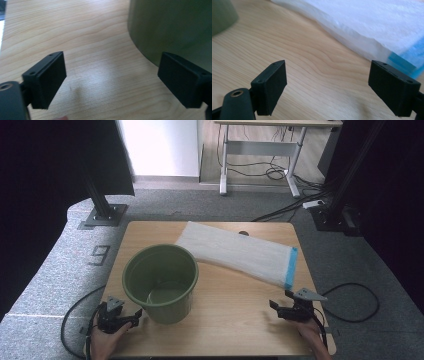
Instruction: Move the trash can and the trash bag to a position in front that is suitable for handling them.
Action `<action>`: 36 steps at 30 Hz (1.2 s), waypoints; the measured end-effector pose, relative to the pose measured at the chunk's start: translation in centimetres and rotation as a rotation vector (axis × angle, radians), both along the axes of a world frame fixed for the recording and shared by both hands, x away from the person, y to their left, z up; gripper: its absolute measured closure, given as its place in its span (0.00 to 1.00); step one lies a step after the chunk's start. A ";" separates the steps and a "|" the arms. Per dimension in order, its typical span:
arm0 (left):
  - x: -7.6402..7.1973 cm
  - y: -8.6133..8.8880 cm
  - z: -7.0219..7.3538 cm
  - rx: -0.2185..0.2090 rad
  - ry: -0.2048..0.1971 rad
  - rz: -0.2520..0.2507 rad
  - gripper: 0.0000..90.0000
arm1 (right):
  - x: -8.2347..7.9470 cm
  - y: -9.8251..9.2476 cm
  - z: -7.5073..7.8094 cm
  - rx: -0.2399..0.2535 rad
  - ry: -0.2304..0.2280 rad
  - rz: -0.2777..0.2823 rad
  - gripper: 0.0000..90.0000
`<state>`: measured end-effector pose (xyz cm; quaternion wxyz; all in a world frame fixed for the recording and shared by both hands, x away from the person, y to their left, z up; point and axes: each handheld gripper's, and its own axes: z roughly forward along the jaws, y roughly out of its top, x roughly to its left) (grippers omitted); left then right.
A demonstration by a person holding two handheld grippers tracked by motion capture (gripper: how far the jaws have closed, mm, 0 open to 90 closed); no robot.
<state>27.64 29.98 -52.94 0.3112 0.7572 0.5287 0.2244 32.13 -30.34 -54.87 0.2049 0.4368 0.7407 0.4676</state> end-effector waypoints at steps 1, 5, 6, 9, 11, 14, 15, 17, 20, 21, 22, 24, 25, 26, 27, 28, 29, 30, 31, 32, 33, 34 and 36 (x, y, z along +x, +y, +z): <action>0.0 0.1 0.0 -0.002 -0.001 -0.006 0.07 | 0.1 0.0 0.0 -0.007 -0.001 -0.006 0.16; -0.3 0.3 0.2 -0.016 -0.009 -0.031 0.06 | 0.0 -0.4 0.3 -0.005 -0.022 -0.022 0.16; -0.3 0.3 0.2 -0.016 -0.009 -0.031 0.06 | 0.0 -0.4 0.3 -0.005 -0.022 -0.022 0.16; -0.9 0.4 0.8 -0.023 -0.023 -0.065 0.06 | 0.1 -0.5 0.1 -0.022 -0.025 -0.029 0.16; -1.5 0.4 1.3 -0.027 -0.040 -0.093 0.05 | 0.3 -0.3 0.0 -0.033 -0.029 -0.034 0.16; -1.8 0.4 1.6 -0.035 -0.053 -0.108 0.05 | 0.4 -0.2 0.2 -0.035 -0.038 -0.027 0.16; -2.1 0.3 1.9 -0.036 -0.056 -0.120 0.05 | 0.5 0.0 0.2 -0.037 -0.040 -0.022 0.17; -2.2 0.3 2.1 -0.042 -0.058 -0.128 0.05 | 0.4 0.0 0.1 -0.045 -0.038 -0.020 0.17; -2.6 0.4 2.8 -0.086 -0.097 -0.172 0.06 | 0.5 0.0 0.0 -0.058 -0.034 -0.022 0.17; -2.7 0.4 2.9 -0.095 -0.105 -0.184 0.06 | 0.5 -0.1 0.0 -0.058 -0.033 -0.023 0.17; -2.9 0.4 3.0 -0.106 -0.112 -0.204 0.06 | 0.5 -0.1 0.1 -0.056 -0.034 -0.024 0.17; -3.0 0.4 3.2 -0.123 -0.120 -0.227 0.06 | 0.6 -0.2 0.1 -0.051 -0.037 -0.025 0.17; -3.3 0.5 3.6 -0.162 -0.139 -0.259 0.06 | 0.6 -0.2 0.2 -0.048 -0.038 -0.023 0.17; -3.4 0.5 3.7 -0.175 -0.149 -0.272 0.06 | 0.6 -0.2 0.2 -0.046 -0.037 -0.022 0.17; -3.4 0.5 3.7 -0.175 -0.149 -0.272 0.06 | 0.6 -0.2 0.2 -0.046 -0.037 -0.022 0.17; -3.5 0.3 4.1 -0.198 -0.167 -0.300 0.06 | 0.6 -0.2 0.1 -0.051 -0.036 -0.020 0.17; -3.5 0.3 4.1 -0.198 -0.167 -0.300 0.06 | 0.6 -0.2 0.1 -0.051 -0.036 -0.020 0.17; -3.5 -0.1 4.5 -0.201 -0.178 -0.328 0.06 | 0.7 -0.1 0.1 -0.054 -0.033 -0.016 0.17; -3.4 -0.4 4.6 -0.197 -0.181 -0.343 0.06 | 0.7 -0.1 0.0 -0.056 -0.032 -0.014 0.17; -3.3 -0.8 4.7 -0.195 -0.181 -0.358 0.06 | 0.7 -0.1 0.0 -0.059 -0.031 -0.012 0.17; -3.2 -1.1 4.8 -0.195 -0.181 -0.373 0.06 | 0.6 0.0 0.0 -0.061 -0.030 -0.010 0.17; -3.0 -1.4 4.9 -0.196 -0.179 -0.388 0.06 | 0.6 0.0 0.0 -0.064 -0.029 -0.007 0.17; -2.7 -1.7 4.9 -0.196 -0.174 -0.405 0.06 | 0.5 0.0 -0.1 -0.067 -0.028 -0.003 0.17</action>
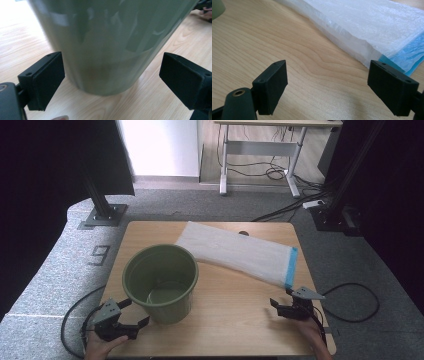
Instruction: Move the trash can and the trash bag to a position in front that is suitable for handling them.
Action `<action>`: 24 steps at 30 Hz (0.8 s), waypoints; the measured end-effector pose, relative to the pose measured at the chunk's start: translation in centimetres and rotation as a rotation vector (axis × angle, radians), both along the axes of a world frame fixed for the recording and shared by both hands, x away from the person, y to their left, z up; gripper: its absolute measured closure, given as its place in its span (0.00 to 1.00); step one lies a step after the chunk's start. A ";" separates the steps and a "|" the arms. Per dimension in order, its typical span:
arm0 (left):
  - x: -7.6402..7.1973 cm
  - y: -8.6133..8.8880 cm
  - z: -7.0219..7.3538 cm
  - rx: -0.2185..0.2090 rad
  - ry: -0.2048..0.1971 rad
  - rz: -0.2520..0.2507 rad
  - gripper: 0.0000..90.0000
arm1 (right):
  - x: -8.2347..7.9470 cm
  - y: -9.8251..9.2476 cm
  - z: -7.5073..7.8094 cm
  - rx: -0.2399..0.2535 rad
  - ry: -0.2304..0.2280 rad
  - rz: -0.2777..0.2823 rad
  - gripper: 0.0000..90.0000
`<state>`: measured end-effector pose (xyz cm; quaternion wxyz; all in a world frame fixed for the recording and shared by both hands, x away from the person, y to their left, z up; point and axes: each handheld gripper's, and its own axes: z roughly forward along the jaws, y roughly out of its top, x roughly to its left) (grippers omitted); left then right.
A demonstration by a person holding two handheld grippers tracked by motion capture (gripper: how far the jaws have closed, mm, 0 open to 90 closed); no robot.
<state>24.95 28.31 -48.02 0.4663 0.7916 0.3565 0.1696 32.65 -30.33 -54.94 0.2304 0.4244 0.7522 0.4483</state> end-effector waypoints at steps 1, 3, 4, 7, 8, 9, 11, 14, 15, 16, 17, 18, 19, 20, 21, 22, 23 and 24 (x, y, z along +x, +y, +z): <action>0.7 -0.5 0.1 0.025 0.007 -0.016 0.03 | -0.2 0.0 0.0 -0.005 -0.003 0.010 0.17; 1.4 -0.7 0.0 0.024 0.015 -0.034 0.04 | -0.4 0.0 0.0 -0.009 -0.005 0.015 0.17; 1.4 -0.7 0.0 0.024 0.015 -0.034 0.04 | -0.4 0.0 0.0 -0.009 -0.005 0.015 0.17; 2.4 -1.1 -0.1 0.024 0.018 -0.080 0.05 | -0.9 -0.2 0.0 -0.007 -0.010 0.019 0.18; 2.4 -1.1 -0.1 0.024 0.018 -0.080 0.05 | -0.9 -0.2 0.0 -0.007 -0.010 0.019 0.18; 2.9 -1.3 -0.1 0.018 0.019 -0.104 0.06 | -1.1 -0.2 0.0 -0.010 -0.014 0.027 0.18; 3.4 -1.7 -0.2 0.008 0.019 -0.128 0.07 | -1.3 -0.3 0.0 -0.014 -0.016 0.029 0.18; 4.0 -2.2 -0.2 0.002 0.015 -0.151 0.09 | -1.5 -0.4 0.0 -0.016 -0.017 0.026 0.18; 4.3 -2.5 -0.3 -0.003 0.014 -0.159 0.09 | -1.5 -0.4 0.0 -0.016 -0.017 0.026 0.18; 4.8 -3.0 -0.3 -0.008 0.014 -0.174 0.09 | -1.6 -0.4 0.0 -0.014 -0.017 0.022 0.18; 5.1 -3.4 -0.3 -0.007 0.014 -0.181 0.10 | -1.6 -0.5 0.0 -0.013 -0.017 0.021 0.18; 5.1 -3.4 -0.3 -0.007 0.014 -0.181 0.10 | -1.6 -0.5 0.0 -0.011 -0.018 0.020 0.18; 5.4 -3.8 -0.3 -0.003 0.012 -0.188 0.10 | -1.6 -0.5 0.0 -0.011 -0.018 0.020 0.18; 5.7 -4.3 -0.2 0.005 0.012 -0.197 0.11 | -1.6 -0.5 0.0 -0.011 -0.019 0.020 0.18; 6.0 -5.2 -0.2 0.021 0.005 -0.216 0.12 | -1.6 -0.5 0.0 -0.010 -0.020 0.018 0.18; 6.0 -5.4 -0.1 0.027 0.003 -0.224 0.12 | -1.6 -0.5 0.0 -0.009 -0.021 0.019 0.18; 6.2 -5.8 -0.1 0.036 0.000 -0.233 0.13 | -1.6 -0.5 0.0 -0.007 -0.022 0.021 0.18; 6.3 -6.1 -0.1 0.037 -0.002 -0.242 0.13 | -1.5 -0.4 0.1 -0.005 -0.022 0.022 0.18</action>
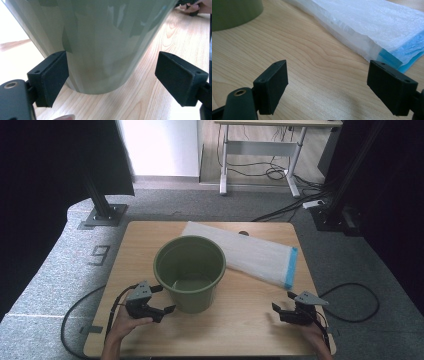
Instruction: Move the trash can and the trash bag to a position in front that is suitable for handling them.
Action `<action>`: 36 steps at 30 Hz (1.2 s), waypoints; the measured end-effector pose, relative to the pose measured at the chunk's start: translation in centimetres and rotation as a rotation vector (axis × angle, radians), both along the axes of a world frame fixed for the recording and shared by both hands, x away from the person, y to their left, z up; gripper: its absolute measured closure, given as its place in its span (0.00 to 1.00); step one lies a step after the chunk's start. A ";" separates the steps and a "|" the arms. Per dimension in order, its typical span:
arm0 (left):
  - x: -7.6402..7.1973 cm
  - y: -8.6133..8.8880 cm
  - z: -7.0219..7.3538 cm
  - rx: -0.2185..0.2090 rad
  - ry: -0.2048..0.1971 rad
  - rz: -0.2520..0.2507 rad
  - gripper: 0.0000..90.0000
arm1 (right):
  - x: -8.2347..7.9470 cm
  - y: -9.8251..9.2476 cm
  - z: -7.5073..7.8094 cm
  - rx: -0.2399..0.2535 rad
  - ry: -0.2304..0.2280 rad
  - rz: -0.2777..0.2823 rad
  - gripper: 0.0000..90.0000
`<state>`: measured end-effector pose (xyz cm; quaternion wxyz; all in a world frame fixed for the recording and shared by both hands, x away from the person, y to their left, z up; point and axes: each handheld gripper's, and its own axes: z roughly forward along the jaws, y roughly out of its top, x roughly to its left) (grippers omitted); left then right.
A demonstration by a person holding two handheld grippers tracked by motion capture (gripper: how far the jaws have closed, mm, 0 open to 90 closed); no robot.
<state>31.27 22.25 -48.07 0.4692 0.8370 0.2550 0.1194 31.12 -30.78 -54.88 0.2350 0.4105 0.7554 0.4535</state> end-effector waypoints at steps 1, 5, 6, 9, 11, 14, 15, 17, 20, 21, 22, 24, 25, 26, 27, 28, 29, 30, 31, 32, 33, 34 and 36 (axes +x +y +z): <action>0.2 -0.3 0.0 -0.002 -0.001 -0.008 0.14 | 0.0 0.0 0.0 0.001 0.001 0.001 0.18; 0.7 -1.5 0.1 0.005 -0.006 -0.032 0.15 | 0.1 0.2 -0.1 -0.007 0.002 0.012 0.18; 0.9 -1.8 0.1 0.006 -0.006 -0.036 0.15 | 0.0 0.2 -0.1 -0.009 0.002 0.012 0.18; 1.2 -2.7 0.1 0.013 -0.007 -0.052 0.15 | 0.0 0.2 -0.1 -0.009 0.001 0.012 0.18; 1.3 -3.2 0.2 0.013 -0.005 -0.062 0.16 | 0.0 0.2 -0.1 -0.009 0.001 0.012 0.18; 1.5 -3.7 0.2 0.008 -0.003 -0.068 0.16 | 0.0 0.3 -0.1 -0.009 0.003 0.012 0.19; 1.5 -4.0 0.1 0.006 -0.003 -0.072 0.16 | 0.1 0.4 -0.1 -0.012 0.002 0.014 0.19; 1.6 -4.6 0.2 0.010 -0.004 -0.081 0.16 | 0.1 0.7 -0.1 -0.021 0.000 0.025 0.19; 1.5 -5.0 0.2 0.007 -0.006 -0.085 0.16 | 0.0 0.8 -0.1 -0.023 0.000 0.027 0.19; 1.5 -5.2 0.2 0.002 -0.005 -0.086 0.16 | 0.0 0.7 -0.1 -0.021 0.000 0.026 0.19; 1.5 -5.3 0.2 0.004 -0.008 -0.084 0.16 | 0.0 0.7 -0.1 -0.020 0.001 0.025 0.19; 1.5 -5.5 0.2 0.011 -0.011 -0.080 0.16 | 0.1 0.7 -0.1 -0.020 0.000 0.023 0.19; 1.5 -5.6 0.1 0.030 -0.021 -0.066 0.16 | 0.0 0.7 -0.1 -0.021 0.000 0.019 0.19; 1.5 -5.6 0.1 0.030 -0.021 -0.066 0.16 | 0.0 0.6 -0.1 -0.024 -0.001 0.019 0.19; 1.4 -5.5 0.2 0.042 -0.028 -0.053 0.16 | 0.0 0.6 -0.1 -0.024 -0.001 0.019 0.19; 1.2 -5.4 0.2 0.053 -0.033 -0.039 0.16 | -0.1 0.6 -0.1 -0.026 -0.002 0.018 0.19; 1.0 -5.2 0.4 0.059 -0.044 -0.022 0.16 | -0.2 0.5 -0.1 -0.029 -0.004 0.014 0.19; 0.8 -5.0 0.4 0.060 -0.047 -0.015 0.16 | -0.2 0.4 0.0 -0.028 -0.004 0.011 0.19; 0.7 -4.8 0.5 0.061 -0.049 -0.003 0.16 | -0.2 0.3 0.0 -0.026 -0.005 0.008 0.19; 0.7 -4.8 0.5 0.061 -0.049 -0.003 0.16 | -0.2 0.3 0.0 -0.026 -0.005 0.008 0.19; 0.5 -4.3 0.5 0.054 -0.049 0.019 0.16 | -0.2 0.2 0.0 -0.023 -0.008 0.004 0.19; 0.5 -4.3 0.5 0.054 -0.049 0.019 0.16 | -0.2 0.2 0.0 -0.023 -0.008 0.004 0.19; 0.4 -3.7 0.5 0.046 -0.047 0.042 0.16 | -0.2 0.3 0.1 -0.025 -0.011 0.004 0.19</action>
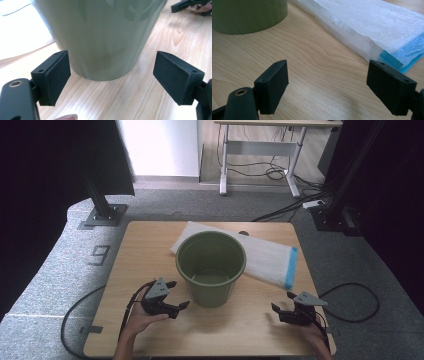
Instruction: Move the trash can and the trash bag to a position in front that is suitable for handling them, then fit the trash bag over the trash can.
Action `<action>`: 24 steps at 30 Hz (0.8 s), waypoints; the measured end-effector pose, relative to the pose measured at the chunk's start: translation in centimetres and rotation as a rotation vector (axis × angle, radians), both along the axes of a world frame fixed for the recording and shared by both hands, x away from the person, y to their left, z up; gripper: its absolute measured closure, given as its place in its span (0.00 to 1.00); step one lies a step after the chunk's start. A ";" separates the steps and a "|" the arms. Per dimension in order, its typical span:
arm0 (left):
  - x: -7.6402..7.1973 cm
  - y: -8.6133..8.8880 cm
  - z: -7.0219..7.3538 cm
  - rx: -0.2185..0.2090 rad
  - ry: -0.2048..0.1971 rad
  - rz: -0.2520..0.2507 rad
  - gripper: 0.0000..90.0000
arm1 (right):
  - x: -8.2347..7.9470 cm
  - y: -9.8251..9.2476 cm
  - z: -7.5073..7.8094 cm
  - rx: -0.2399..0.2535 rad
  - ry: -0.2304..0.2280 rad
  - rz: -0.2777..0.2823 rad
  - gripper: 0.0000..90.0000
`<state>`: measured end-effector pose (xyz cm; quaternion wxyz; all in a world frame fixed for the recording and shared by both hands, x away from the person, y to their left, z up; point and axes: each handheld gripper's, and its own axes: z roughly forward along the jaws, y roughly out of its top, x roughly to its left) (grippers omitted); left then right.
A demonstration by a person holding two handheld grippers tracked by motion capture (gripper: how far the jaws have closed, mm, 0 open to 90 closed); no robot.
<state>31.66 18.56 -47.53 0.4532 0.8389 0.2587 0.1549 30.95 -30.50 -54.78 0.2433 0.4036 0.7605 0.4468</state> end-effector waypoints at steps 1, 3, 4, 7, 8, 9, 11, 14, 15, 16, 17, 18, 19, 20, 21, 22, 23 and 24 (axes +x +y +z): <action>0.0 0.2 0.0 -0.004 0.001 0.010 0.16 | 0.0 0.0 0.0 0.000 0.000 0.000 0.19; -0.1 0.7 0.0 -0.009 0.003 0.035 0.15 | 0.0 0.1 0.1 -0.003 -0.007 -0.004 0.19; -0.1 0.7 0.0 -0.009 0.003 0.035 0.16 | 0.0 0.1 0.1 -0.003 -0.007 -0.004 0.19; -0.1 1.2 -0.2 -0.004 0.014 0.062 0.15 | 0.0 0.3 0.2 -0.012 -0.019 -0.012 0.19; -0.1 1.3 -0.2 -0.004 0.016 0.065 0.15 | 0.1 0.4 0.4 -0.001 -0.020 -0.005 0.19; -0.1 1.4 -0.2 -0.004 0.019 0.067 0.15 | 0.3 0.5 0.6 0.008 -0.024 0.002 0.19; -0.1 1.5 -0.2 0.000 0.022 0.071 0.15 | 0.8 0.9 1.1 0.012 -0.033 0.003 0.19; -0.2 1.8 -0.3 0.024 0.024 0.097 0.15 | 2.3 2.1 2.5 0.014 -0.046 0.001 0.16; -0.2 2.0 -0.5 0.023 0.029 0.103 0.15 | 2.7 2.5 2.8 0.006 -0.046 0.002 0.16; -0.2 2.0 -0.5 0.023 0.029 0.103 0.15 | 2.7 2.5 2.8 0.006 -0.046 0.002 0.16; -0.1 2.2 -0.7 0.022 0.036 0.110 0.15 | 3.5 3.1 3.1 -0.012 -0.045 0.002 0.15; 0.0 2.6 -1.1 0.023 0.052 0.121 0.16 | 4.9 4.2 3.4 -0.037 -0.039 0.011 0.15; 0.0 2.8 -1.4 0.012 0.068 0.127 0.16 | 5.5 4.7 3.4 -0.043 -0.035 0.013 0.16; 0.0 2.8 -1.4 0.012 0.068 0.127 0.16 | 5.5 4.7 3.4 -0.043 -0.035 0.013 0.16; 0.1 3.0 -1.9 -0.011 0.094 0.134 0.16 | 6.4 5.3 3.4 -0.044 -0.020 0.018 0.16; 0.1 3.1 -2.1 -0.011 0.098 0.139 0.16 | 7.7 6.3 3.1 -0.053 0.008 0.030 0.17; 0.1 3.1 -2.3 -0.002 0.104 0.145 0.16 | 8.3 6.8 2.9 -0.065 0.017 0.031 0.18; 0.1 3.2 -2.5 0.007 0.107 0.149 0.16 | 9.8 7.8 2.5 -0.090 0.029 0.029 0.21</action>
